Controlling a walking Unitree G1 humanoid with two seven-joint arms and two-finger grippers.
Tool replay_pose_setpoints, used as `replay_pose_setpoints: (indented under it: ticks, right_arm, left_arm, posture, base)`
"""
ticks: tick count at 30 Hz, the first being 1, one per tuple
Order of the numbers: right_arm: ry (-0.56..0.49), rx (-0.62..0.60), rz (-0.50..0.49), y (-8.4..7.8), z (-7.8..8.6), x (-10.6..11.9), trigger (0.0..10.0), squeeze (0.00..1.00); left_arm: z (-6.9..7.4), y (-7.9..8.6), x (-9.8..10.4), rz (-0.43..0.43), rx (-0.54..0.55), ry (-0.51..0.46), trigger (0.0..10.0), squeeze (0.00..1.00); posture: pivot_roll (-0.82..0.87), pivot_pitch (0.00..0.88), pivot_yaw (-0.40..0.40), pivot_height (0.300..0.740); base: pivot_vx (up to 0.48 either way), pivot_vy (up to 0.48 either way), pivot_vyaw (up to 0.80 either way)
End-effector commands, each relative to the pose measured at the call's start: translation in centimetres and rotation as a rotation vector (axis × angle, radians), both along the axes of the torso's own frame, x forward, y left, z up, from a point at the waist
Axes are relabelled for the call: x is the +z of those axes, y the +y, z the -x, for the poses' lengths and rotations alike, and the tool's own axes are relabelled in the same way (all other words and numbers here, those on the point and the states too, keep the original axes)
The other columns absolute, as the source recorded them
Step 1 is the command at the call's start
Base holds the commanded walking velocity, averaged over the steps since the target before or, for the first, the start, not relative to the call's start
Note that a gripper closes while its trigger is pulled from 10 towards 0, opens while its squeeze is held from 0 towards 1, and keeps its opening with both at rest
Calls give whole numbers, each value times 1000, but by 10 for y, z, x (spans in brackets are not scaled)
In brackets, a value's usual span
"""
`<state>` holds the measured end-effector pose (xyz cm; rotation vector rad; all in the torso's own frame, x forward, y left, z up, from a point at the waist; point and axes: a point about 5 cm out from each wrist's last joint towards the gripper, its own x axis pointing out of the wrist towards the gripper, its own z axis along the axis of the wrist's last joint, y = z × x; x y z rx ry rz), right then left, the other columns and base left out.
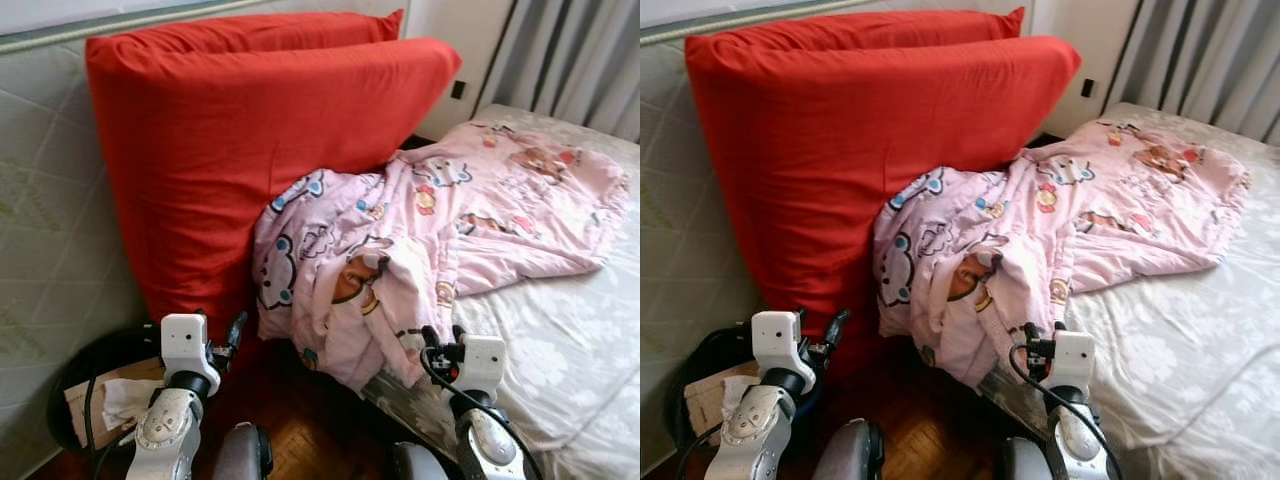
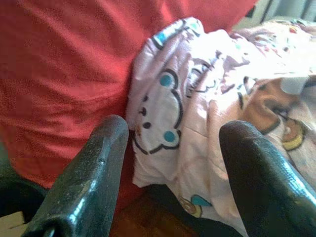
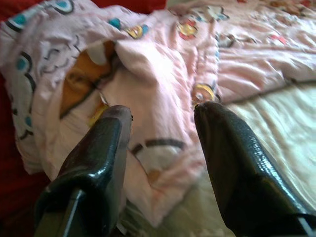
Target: Clean up the room
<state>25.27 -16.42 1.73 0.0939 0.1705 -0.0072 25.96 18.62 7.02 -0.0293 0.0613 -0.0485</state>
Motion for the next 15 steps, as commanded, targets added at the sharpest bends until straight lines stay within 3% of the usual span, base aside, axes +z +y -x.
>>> replay_pose_setpoints:
  ticks: [1,15]
  right_arm:
    - [-1,3,-4,-1,-2,0,10000,0]
    - [10,44,-6,4,0,-3,10000,0]
  left_arm:
    - [-2,-2,0,-1,-12,5,10000,0]
    - [-5,-2,2,1,-15,-1,10000,0]
  posture:
    - [-43,38,-18,601]
    - [-45,41,-16,601]
  base:
    - [251,0,0]
    - [281,0,0]
